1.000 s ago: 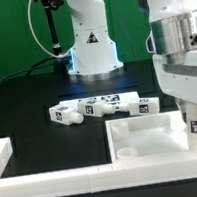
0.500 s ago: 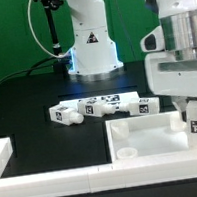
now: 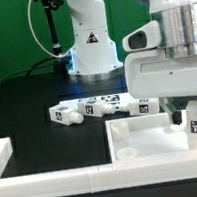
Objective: Assemble one leg
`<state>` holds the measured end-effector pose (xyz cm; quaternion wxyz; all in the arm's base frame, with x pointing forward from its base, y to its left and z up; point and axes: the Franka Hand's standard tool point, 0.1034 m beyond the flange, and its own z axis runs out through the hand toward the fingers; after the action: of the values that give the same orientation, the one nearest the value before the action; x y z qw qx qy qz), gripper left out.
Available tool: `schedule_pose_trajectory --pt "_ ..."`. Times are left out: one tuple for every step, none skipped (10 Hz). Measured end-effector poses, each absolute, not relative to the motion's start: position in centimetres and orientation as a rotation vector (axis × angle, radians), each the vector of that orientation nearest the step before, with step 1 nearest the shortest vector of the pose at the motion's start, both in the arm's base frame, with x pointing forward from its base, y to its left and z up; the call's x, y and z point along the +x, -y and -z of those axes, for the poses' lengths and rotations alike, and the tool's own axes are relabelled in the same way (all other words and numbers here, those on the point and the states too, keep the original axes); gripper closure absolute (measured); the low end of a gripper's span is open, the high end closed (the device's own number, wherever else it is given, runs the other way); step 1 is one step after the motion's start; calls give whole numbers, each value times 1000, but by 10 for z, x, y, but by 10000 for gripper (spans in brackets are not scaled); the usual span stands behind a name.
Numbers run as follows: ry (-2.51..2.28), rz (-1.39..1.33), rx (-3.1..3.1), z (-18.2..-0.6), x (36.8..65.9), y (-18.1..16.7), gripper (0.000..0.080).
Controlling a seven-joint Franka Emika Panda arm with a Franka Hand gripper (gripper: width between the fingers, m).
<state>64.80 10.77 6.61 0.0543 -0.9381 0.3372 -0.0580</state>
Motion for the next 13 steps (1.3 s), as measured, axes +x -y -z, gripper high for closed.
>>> schedule_pose_trajectory --pt "-1038 174 -2844 -66 648 -108 356" --pt "-1141 165 -2804 -65 647 -105 507" --pt "-1274 156 -2744 -65 647 -104 507" --pt "-1473 137 -2642 -65 645 -103 507" --pt "-1699 109 -2508 -65 643 -103 507" --pt "-1891 81 -2375 -66 641 -105 507" --pt "-2089 60 -2194 -65 641 -103 507" --pt "-2245 37 -2019 -65 641 -102 507" --pt "-2348 11 -1881 -64 640 -102 507" --pt "-2424 5 -1773 -64 639 -102 507" --pt "-2491 -2 -1678 -64 639 -103 506" --pt "-2513 -5 -1648 -65 639 -102 505" --pt "-2540 -8 -1611 -64 638 -101 505"
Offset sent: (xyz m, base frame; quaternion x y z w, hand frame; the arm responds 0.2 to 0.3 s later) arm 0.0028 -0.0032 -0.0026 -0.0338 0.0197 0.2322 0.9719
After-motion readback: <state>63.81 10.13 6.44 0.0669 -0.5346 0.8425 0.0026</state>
